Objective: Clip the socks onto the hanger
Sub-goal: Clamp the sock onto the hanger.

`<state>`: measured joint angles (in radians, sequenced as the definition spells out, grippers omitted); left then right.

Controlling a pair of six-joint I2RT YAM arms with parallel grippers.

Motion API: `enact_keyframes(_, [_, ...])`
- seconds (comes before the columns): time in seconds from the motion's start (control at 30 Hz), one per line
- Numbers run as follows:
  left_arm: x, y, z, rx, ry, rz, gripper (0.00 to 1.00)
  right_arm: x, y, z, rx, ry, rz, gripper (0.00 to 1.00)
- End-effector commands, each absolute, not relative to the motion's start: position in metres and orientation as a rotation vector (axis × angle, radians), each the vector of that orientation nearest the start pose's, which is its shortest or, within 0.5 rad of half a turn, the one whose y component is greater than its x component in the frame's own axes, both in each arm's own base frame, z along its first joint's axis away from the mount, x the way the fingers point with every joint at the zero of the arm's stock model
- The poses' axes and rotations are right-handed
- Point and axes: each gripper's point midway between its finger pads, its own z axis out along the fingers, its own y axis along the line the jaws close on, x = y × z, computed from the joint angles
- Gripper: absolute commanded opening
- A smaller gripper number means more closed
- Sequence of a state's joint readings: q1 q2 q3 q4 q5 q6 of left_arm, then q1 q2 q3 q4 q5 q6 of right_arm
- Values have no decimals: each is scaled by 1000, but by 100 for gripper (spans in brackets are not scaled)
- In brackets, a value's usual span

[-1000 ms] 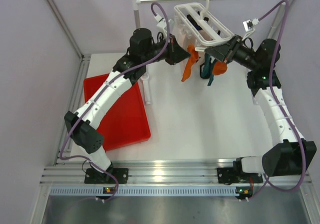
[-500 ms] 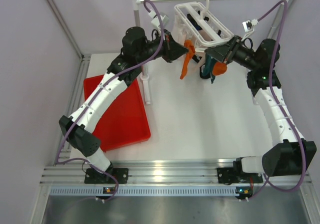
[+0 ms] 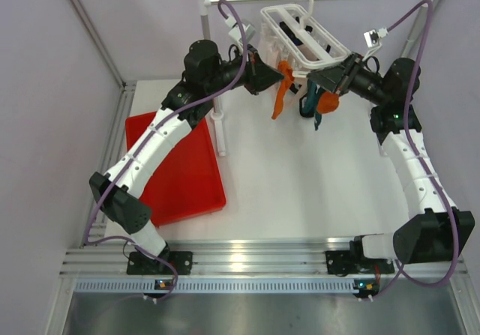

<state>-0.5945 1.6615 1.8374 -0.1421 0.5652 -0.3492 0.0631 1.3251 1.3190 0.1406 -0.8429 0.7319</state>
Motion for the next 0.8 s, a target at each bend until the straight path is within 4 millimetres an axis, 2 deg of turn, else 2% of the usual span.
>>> enact_keyframes(0.0, [344, -362, 476, 704, 1411, -1155, 0, 360, 171, 455, -287, 1481, 1206, 0])
enact_keyframes(0.17, [345, -362, 478, 715, 1392, -1146, 0, 359, 173, 455, -296, 1478, 1220, 0])
enact_keyframes(0.37, [332, -365, 488, 805, 1294, -1170, 0, 361, 173, 452, -300, 1485, 1226, 0])
enact_keyframes(0.53, [324, -369, 486, 882, 1235, -1182, 0, 357, 175, 451, -317, 1487, 1237, 0])
enact_keyframes(0.77, [330, -369, 480, 896, 1243, -1154, 0, 356, 173, 454, -320, 1482, 1245, 0])
